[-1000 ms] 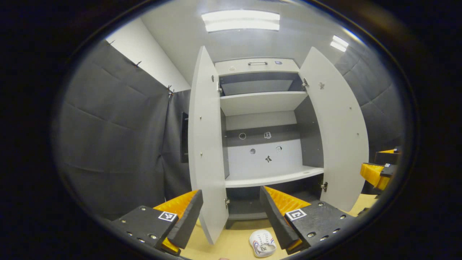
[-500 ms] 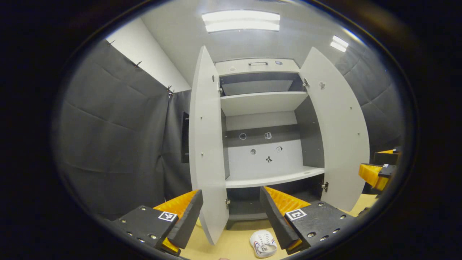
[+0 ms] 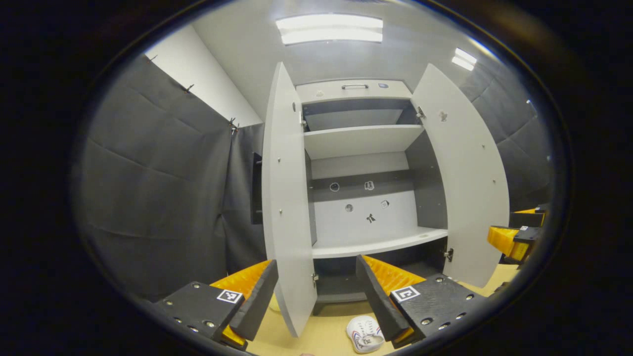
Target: Grab one shoe with the right hand and put it into the shoe cabinet, grab the other shoe with the left hand and put it into the shoe cabinet; then close the right door with the right hand and the left door with the left hand.
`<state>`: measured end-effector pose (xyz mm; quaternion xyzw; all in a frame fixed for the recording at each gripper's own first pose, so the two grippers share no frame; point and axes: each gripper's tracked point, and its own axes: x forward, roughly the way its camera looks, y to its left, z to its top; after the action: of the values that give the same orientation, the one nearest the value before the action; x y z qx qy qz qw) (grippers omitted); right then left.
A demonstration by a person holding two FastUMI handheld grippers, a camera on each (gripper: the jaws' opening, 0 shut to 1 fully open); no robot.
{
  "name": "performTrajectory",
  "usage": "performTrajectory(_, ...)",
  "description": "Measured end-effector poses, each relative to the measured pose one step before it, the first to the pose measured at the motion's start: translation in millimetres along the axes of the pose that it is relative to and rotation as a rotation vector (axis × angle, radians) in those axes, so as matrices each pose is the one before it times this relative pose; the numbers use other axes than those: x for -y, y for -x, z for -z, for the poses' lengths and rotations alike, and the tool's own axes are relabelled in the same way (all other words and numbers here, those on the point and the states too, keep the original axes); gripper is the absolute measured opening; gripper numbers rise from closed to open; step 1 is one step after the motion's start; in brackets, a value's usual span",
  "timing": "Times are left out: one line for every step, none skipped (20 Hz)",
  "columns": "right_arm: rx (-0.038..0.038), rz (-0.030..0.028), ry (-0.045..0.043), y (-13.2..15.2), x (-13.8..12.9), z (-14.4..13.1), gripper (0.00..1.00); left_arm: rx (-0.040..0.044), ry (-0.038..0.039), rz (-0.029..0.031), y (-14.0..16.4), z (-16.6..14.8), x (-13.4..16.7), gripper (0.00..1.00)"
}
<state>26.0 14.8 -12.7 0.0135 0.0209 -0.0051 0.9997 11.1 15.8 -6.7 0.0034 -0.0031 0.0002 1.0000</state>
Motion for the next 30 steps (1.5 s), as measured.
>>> performTrajectory(-0.00357,0.00283,0.00492,-1.53,-0.66,1.28,0.98,0.00023,0.00013,0.00032,-0.28,0.56,-1.47,0.94)
performTrajectory(-0.00589,0.00158,0.0071,-1.54,-1.21,1.6,0.98,-0.0005,0.00013,0.00151,0.36,-0.18,-2.3,0.93)
performTrajectory(-0.00699,-0.00219,0.00795,-2.03,-2.25,2.07,0.98,-0.00096,0.00046,0.00092,0.29,1.87,-2.61,0.93)
performTrajectory(-0.01079,-0.00184,0.01054,-2.32,-2.45,2.85,0.98,0.00061,0.00159,0.00256,1.43,-0.45,-3.18,0.93)
performTrajectory(-0.01232,0.0016,0.00846,-1.65,-1.59,3.62,0.98,0.00149,0.00228,0.00297,0.57,0.87,-3.39,0.93)
performTrajectory(-0.01097,0.00393,0.00422,-2.83,-1.79,2.82,0.98,0.0029,0.00353,0.00273,0.96,0.2,-3.58,0.93)
performTrajectory(-0.01481,0.00635,0.00218,-2.69,-1.67,4.1,0.98,0.00145,0.00499,0.00459,1.19,1.04,-4.12,0.93)
performTrajectory(-0.02466,0.01255,0.00587,-3.14,-0.92,5.42,0.98,0.00073,0.0065,0.0055,0.93,0.39,-4.01,0.93)
performTrajectory(-0.02896,0.01327,0.01046,-3.18,-0.07,7.13,0.98,0.00262,0.00868,0.01143,1.76,1.31,-3.0,0.93)
performTrajectory(-0.02595,0.00397,0.00645,-3.18,-2.42,6.68,0.98,0.00795,0.00809,0.01247,2.0,-0.59,-2.63,0.93)
performTrajectory(-0.02743,-0.00472,0.00109,-2.71,-4.96,6.38,0.98,0.00611,0.00518,0.01068,0.88,1.76,-2.3,0.93)
performTrajectory(-0.02774,-0.00666,-0.00115,-3.47,-4.51,6.95,0.98,-0.00408,0.00264,0.00496,0.85,1.97,-2.55,0.93)
performTrajectory(-0.02762,-0.00515,-0.00126,-3.66,-4.09,7.5,0.98,-0.00802,0.00308,-0.00028,-0.01,3.37,-2.68,0.94)
performTrajectory(-0.02462,-0.00932,-0.00072,-5.2,-4.78,6.81,0.97,-0.00169,0.00671,0.0005,0.0,0.91,-1.72,0.94)
performTrajectory(-0.02134,-0.00701,-0.00251,-4.46,-4.48,6.96,0.98,0.00295,0.0054,0.00257,0.02,-0.33,-1.71,0.94)
performTrajectory(-0.02727,-0.01164,-0.00186,-6.96,-4.78,8.71,0.98,0.00001,-0.00059,0.00166,-0.24,1.45,-1.65,0.93)
performTrajectory(-0.02652,-0.01018,0.00041,-7.26,-4.71,9.46,0.98,-0.0043,-0.00478,-0.0042,0.69,3.18,-1.6,0.93)
performTrajectory(-0.02948,-0.01208,0.00446,-8.73,-5.43,9.28,0.98,-0.00715,-0.00356,-0.00682,0.02,1.65,-2.3,0.92)
performTrajectory(-0.02993,-0.01099,0.00552,-9.15,-3.9,9.94,0.98,-0.00704,0.00005,-0.00854,0.42,2.58,-3.58,0.92)
performTrajectory(-0.02443,-0.01,0.00628,-8.48,-4.28,8.58,0.98,-0.00225,0.00163,-0.00776,0.26,0.87,-3.12,0.94)
performTrajectory(-0.02585,-0.00995,0.00754,-9.59,-3.14,9.06,0.98,-0.00307,-0.00251,-0.01094,-1.28,1.4,-3.91,0.94)
performTrajectory(-0.02634,-0.0135,0.00563,-9.2,-4.02,7.92,0.98,-0.0038,-0.00575,-0.01162,-1.02,0.63,-3.47,0.94)
performTrajectory(-0.0302,-0.01231,0.00457,-8.76,-3.07,8.11,0.98,-0.00447,-0.00556,-0.01018,-0.93,1.9,-2.69,0.94)
performTrajectory(-0.02697,-0.00922,0.00401,-9.65,-2.15,7.88,0.98,-0.00661,-0.00584,-0.01058,-0.94,2.1,-2.46,0.94)
performTrajectory(-0.02608,-0.00156,0.00668,-8.74,0.13,9.13,0.98,-0.00563,-0.00626,-0.01269,-0.42,1.57,-3.1,0.94)
performTrajectory(-0.03179,-0.00487,0.00945,-9.1,-1.49,8.93,0.98,-0.00472,-0.00444,-0.01252,-0.09,0.82,-2.44,0.94)
performTrajectory(-0.03306,-0.00694,0.00563,-9.43,-1.37,10.44,0.98,-0.0057,-0.00268,-0.00919,-0.38,1.55,-0.51,0.94)
performTrajectory(-0.03643,-0.01028,0.00419,-9.38,-2.19,9.4,0.98,-0.0058,-0.0037,-0.00779,-0.14,0.76,-1.21,0.94)
performTrajectory(-0.03485,-0.01592,0.00005,-9.85,-3.21,9.72,0.99,-0.00424,-0.00667,-0.00864,-2.07,1.72,-1.55,0.94)
performTrajectory(-0.03502,-0.01325,-0.00287,-6.99,-2.68,8.38,0.98,-0.00185,-0.00781,-0.00865,-1.25,0.78,-1.29,0.94)
